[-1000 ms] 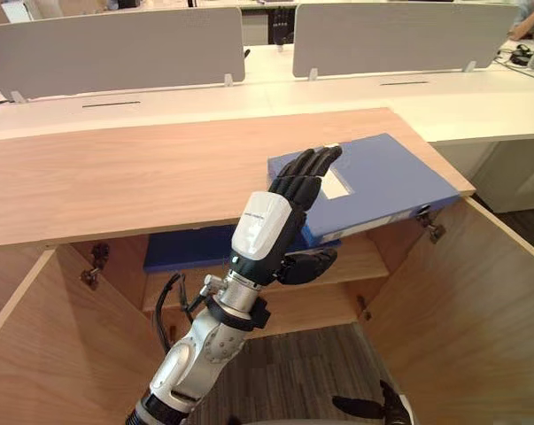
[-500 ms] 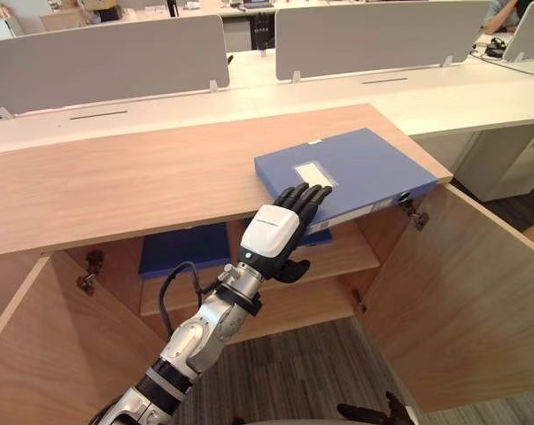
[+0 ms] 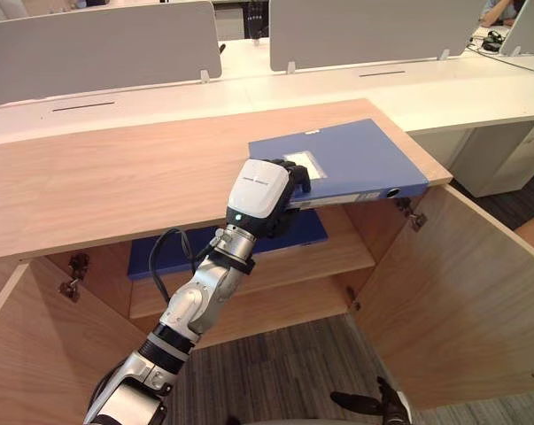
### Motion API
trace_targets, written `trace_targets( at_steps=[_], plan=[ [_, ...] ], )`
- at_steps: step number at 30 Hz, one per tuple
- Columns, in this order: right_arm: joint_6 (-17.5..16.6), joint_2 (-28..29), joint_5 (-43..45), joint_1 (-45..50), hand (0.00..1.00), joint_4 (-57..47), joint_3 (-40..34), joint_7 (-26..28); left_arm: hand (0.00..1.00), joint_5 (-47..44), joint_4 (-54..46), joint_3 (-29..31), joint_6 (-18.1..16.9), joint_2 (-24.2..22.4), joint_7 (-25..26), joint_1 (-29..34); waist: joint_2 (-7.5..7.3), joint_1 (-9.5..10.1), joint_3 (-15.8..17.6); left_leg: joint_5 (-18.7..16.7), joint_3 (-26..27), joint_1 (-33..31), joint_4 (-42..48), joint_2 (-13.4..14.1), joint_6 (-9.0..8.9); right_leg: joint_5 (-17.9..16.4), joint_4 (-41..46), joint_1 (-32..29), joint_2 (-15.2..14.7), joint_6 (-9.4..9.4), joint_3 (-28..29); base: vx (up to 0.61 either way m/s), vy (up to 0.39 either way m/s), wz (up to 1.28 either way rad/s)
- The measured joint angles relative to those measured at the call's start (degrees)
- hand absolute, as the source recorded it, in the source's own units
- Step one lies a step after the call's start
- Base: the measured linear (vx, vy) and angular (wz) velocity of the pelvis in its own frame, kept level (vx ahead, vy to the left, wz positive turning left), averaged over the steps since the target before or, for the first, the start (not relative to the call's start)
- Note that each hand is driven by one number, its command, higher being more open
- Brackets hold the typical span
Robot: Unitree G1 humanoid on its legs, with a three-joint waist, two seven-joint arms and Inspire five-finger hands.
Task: Walk over to the cabinet, pick up the folder, carry it to the office cabinet, place the folder inside the office cabinet, then close the office cabinet door
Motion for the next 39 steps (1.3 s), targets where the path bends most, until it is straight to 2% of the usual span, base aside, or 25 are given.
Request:
trace_targets(
  at_steps=[3, 12, 16, 19, 22, 25, 29, 32, 34, 39],
  plan=[
    [0.00, 0.46, 0.39, -0.11, 1.00, -0.02, 0.00, -0.31, 0.00, -0.98, -1.03, -0.23, -1.23, -0.55, 0.03, 0.48, -0.66, 0.06, 0.45, -0.16, 0.02, -0.03, 0.01, -0.17, 0.08, 0.01, -0.11, 0.12, -0.16, 0.06, -0.01, 0.00, 0.000, 0.00],
    [0.00, 0.88, 0.52, -0.07, 1.00, -2.87, 0.18, -0.54, 0.00, -6.64, -11.29, -0.81, -3.45, -3.37, -0.13, 7.75, -0.48, 0.59, 0.33, -0.47, 0.40, 0.08, 0.05, 0.15, -0.10, 0.17, -0.32, 0.37, -0.16, 0.23, 1.08, 0.04, -0.017, -0.04],
    [-0.33, 1.83, 2.59, 2.84, 1.00, -14.63, 1.70, -1.03, 0.00, -12.26, -19.68, -0.79, -4.75, -4.61, -0.25, 13.47, -0.05, 0.71, 0.15, -0.45, 1.51, -0.38, 0.06, 0.72, -0.09, 0.41, 0.96, -1.31, 0.53, 0.17, 2.46, -0.04, -0.024, -0.17],
    [-1.19, 2.36, 6.86, 7.18, 1.00, -29.23, 1.69, -0.96, 0.00, -17.98, -27.59, 0.31, -6.45, -4.60, -1.34, 20.92, 0.94, 0.64, -0.06, -0.35, 1.82, -0.27, 0.05, 1.07, 0.07, 1.42, 1.13, -1.52, 0.86, 0.22, 2.62, -0.07, -0.018, -0.09],
    [-4.13, 3.00, 13.02, 9.18, 1.00, -43.54, 0.37, 0.07, 0.00, -28.13, -34.51, 4.12, -8.28, -4.56, -2.29, 29.28, 1.47, 1.10, 0.13, -0.78, 1.63, -0.34, 0.02, 1.07, 0.50, 1.90, 1.34, -1.63, 1.06, 0.31, 2.61, -0.11, -0.014, 0.01],
    [-6.21, 2.92, 17.15, 9.26, 1.00, -55.17, -1.33, 1.58, 0.00, -37.60, -38.90, 9.03, -8.96, -5.01, -2.76, 34.89, 1.90, 2.20, 0.42, -0.76, 1.07, -0.49, 0.01, 0.94, 0.50, 2.18, 1.37, -1.83, 1.12, 0.27, 2.60, -0.12, -0.009, 0.00],
    [-7.68, 2.62, 24.49, 8.92, 1.00, -66.37, -2.75, 4.22, 0.00, -54.48, -43.09, 13.66, -9.72, -6.44, -7.85, 41.77, 2.16, 2.68, 0.52, 0.15, -0.19, -1.02, 0.00, 0.53, 0.14, 1.19, 1.51, -2.50, 1.07, 0.43, 1.59, -0.10, -0.006, 0.13],
    [-9.22, 2.47, 32.30, 7.97, 1.00, -74.97, -3.02, 8.63, 0.00, -69.91, -43.94, 14.30, -9.69, -6.67, -15.25, 45.13, 1.98, 3.82, 0.35, 1.47, -0.77, -1.58, 0.02, 0.49, -0.14, 1.07, 1.12, -2.47, 0.96, 0.20, 0.69, -0.02, 0.000, 0.10],
    [-10.21, 1.82, 35.86, 5.35, 1.00, -76.88, -2.03, 11.04, 0.00, -74.47, -43.94, 14.31, -9.22, -6.58, -18.63, 45.63, 1.87, 3.86, 0.29, 1.66, -1.11, -1.79, 0.03, 0.27, 0.10, 1.76, 0.95, -2.43, 0.70, 0.85, 0.37, 0.01, 0.013, 0.11],
    [-11.00, -1.76, 42.51, -3.28, 1.00, -77.33, 4.03, 15.67, 0.00, -84.55, -43.75, 13.91, -7.55, -5.86, -25.33, 45.56, 1.60, 4.23, 0.07, 2.22, -1.84, -1.87, 0.07, -0.17, 0.82, 2.69, 0.38, -1.37, 0.05, 0.83, -0.37, 0.04, 0.026, 0.09]
  ],
)
